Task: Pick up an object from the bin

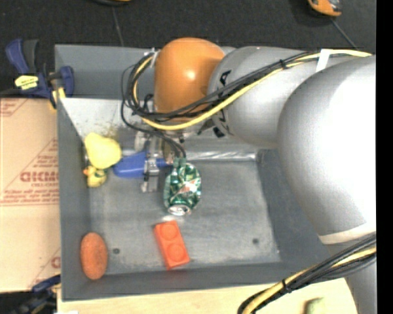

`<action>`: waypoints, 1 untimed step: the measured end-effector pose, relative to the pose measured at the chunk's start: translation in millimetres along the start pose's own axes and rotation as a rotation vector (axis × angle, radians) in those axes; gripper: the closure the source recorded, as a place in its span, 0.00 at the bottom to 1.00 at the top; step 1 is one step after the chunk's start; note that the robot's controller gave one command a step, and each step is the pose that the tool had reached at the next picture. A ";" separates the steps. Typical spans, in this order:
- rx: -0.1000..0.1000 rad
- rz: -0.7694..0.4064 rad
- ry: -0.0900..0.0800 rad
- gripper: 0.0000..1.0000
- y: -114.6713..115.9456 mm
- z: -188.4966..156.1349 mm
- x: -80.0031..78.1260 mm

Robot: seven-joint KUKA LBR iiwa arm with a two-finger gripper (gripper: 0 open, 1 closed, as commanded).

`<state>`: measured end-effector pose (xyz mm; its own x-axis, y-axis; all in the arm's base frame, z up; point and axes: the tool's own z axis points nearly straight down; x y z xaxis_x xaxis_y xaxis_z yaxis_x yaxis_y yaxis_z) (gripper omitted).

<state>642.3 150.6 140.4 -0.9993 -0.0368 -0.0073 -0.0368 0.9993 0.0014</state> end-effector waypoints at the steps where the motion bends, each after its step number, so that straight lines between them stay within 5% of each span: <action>1: -0.002 -0.008 -0.010 0.00 -44.1 -15.9 -12.7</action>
Offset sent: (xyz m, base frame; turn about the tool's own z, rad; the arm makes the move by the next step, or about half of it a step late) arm 0.0059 -0.0365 -0.0255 0.1307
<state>656.5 107.0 156.3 -0.9988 -0.0450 -0.0175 -0.0451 0.9990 0.0036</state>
